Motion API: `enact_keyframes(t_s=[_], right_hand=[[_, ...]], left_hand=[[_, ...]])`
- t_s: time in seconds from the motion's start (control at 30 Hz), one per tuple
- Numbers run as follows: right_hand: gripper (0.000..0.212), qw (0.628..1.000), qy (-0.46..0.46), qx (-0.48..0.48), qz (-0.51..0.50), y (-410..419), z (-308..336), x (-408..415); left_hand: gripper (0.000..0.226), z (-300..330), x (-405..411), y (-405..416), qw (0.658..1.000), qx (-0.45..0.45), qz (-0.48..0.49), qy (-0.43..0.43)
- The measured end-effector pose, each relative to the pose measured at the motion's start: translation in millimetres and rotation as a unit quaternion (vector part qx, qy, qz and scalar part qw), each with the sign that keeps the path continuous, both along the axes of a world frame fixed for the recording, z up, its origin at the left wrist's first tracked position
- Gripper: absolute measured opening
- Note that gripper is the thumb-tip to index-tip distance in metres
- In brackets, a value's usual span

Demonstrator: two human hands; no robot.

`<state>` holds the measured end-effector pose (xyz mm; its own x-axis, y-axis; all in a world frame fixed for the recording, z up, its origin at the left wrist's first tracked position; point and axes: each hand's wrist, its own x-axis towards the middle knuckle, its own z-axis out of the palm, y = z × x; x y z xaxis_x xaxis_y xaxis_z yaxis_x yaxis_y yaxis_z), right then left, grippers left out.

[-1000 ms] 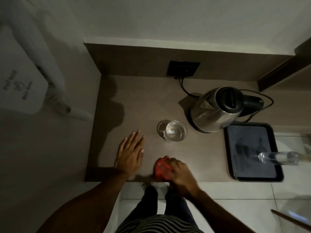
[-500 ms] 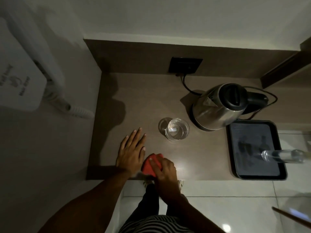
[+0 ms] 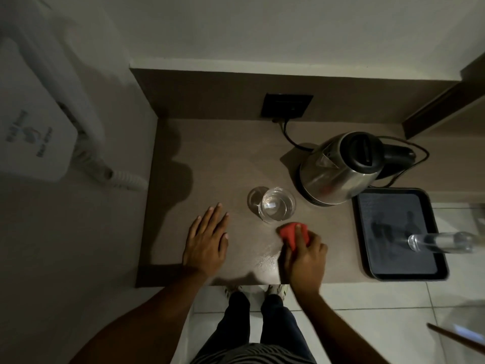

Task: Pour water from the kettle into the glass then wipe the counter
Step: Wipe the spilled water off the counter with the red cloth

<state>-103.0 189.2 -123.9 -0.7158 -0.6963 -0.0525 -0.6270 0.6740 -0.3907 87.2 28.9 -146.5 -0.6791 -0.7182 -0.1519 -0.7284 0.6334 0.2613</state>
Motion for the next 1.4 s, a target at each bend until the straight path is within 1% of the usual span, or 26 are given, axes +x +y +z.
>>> enact_keyframes(t_s=[0.13, 0.3, 0.37, 0.43, 0.53, 0.6, 0.67, 0.7, 0.8, 0.83, 0.87, 0.93, 1.0, 1.07, 1.13, 1.2, 1.23, 1.27, 1.33, 1.4], right_hand=[[0.057, 0.995, -0.025, 0.014, 0.100, -15.4, -1.7, 62.1], [0.061, 0.992, -0.026, 0.016, 0.119, -53.5, -2.8, 66.7], [0.062, 0.989, -0.006, 0.017, 0.144, -45.2, -5.1, 62.5], [0.058, 0.983, 0.010, 0.026, 0.183, -22.2, -5.4, 53.2], [0.053, 0.974, 0.050, 0.040, 0.217, 22.5, -4.6, 16.9], [0.050, 0.980, 0.085, 0.042, 0.174, 42.9, -4.5, -25.6], [0.053, 0.985, 0.118, 0.051, 0.111, 45.5, -2.3, -69.4], [0.056, 0.989, 0.117, 0.052, 0.079, 41.0, -1.4, -83.0], [0.057, 0.997, 0.065, 0.017, -0.044, 19.3, -4.6, -77.8], [0.057, 0.997, 0.045, 0.000, -0.069, 13.1, -6.7, -62.7], [0.057, 0.997, 0.029, -0.018, -0.068, 8.7, -10.2, -41.4], [0.056, 0.999, 0.010, -0.050, 0.003, 6.4, -15.8, 13.3], [0.055, 0.993, 0.010, -0.045, 0.113, 7.0, -17.2, 64.5], [0.054, 0.980, 0.014, -0.031, 0.194, 6.0, -14.8, 89.7], [0.058, 0.968, 0.028, -0.033, 0.246, 6.0, -11.8, 80.6], [0.058, 0.953, 0.056, -0.009, 0.299, 14.6, -10.1, 51.4], [0.056, 0.951, 0.068, 0.007, 0.302, 20.8, -8.8, 32.5], [0.054, 0.956, 0.080, 0.017, 0.281, 26.2, -8.1, 11.8], [0.052, 0.977, 0.091, 0.030, 0.192, 31.1, -3.5, -32.9], [0.055, 0.989, 0.090, 0.048, 0.110, 27.7, 2.5, -70.1]], left_hand=[[0.056, 0.1, 2.1, 1.8, 1.000, -0.004, -0.001, -0.006], [0.056, -0.8, 1.9, 1.2, 1.000, -0.005, -0.004, -0.014], [0.057, -0.8, 2.3, 0.8, 1.000, -0.005, 0.000, -0.016], [0.057, -0.2, 1.8, 0.7, 1.000, -0.002, 0.002, -0.012], [0.057, 0.5, 1.0, 0.0, 1.000, 0.006, 0.002, -0.003], [0.057, -0.2, 0.8, 0.2, 1.000, 0.001, 0.002, -0.001], [0.057, 0.3, 1.0, 0.4, 1.000, -0.005, 0.004, 0.000], [0.057, 0.7, 0.9, 0.1, 1.000, -0.004, 0.004, 0.000], [0.057, 1.7, 1.5, 2.1, 1.000, -0.007, 0.002, 0.002], [0.057, 1.7, 1.2, 2.2, 1.000, -0.008, 0.002, 0.002], [0.057, 1.5, 1.1, 1.7, 1.000, -0.008, 0.003, 0.002], [0.057, 0.6, 1.3, 0.9, 1.000, -0.005, 0.002, 0.003], [0.057, -0.3, 1.2, 1.8, 1.000, -0.003, 0.003, 0.009], [0.057, -0.7, 0.9, 2.4, 1.000, -0.001, 0.005, 0.009], [0.057, 0.0, 1.5, 2.4, 1.000, -0.002, 0.004, 0.011], [0.056, 0.5, 2.0, 1.2, 1.000, -0.001, 0.003, 0.018], [0.056, 0.1, 2.1, 0.7, 1.000, -0.001, 0.005, 0.023], [0.056, -0.5, 2.0, 0.8, 1.000, -0.002, 0.006, 0.025], [0.056, -1.7, 2.7, 1.8, 0.999, -0.007, 0.007, 0.030], [0.055, -2.3, 3.0, 1.6, 0.999, -0.012, 0.005, 0.035]])
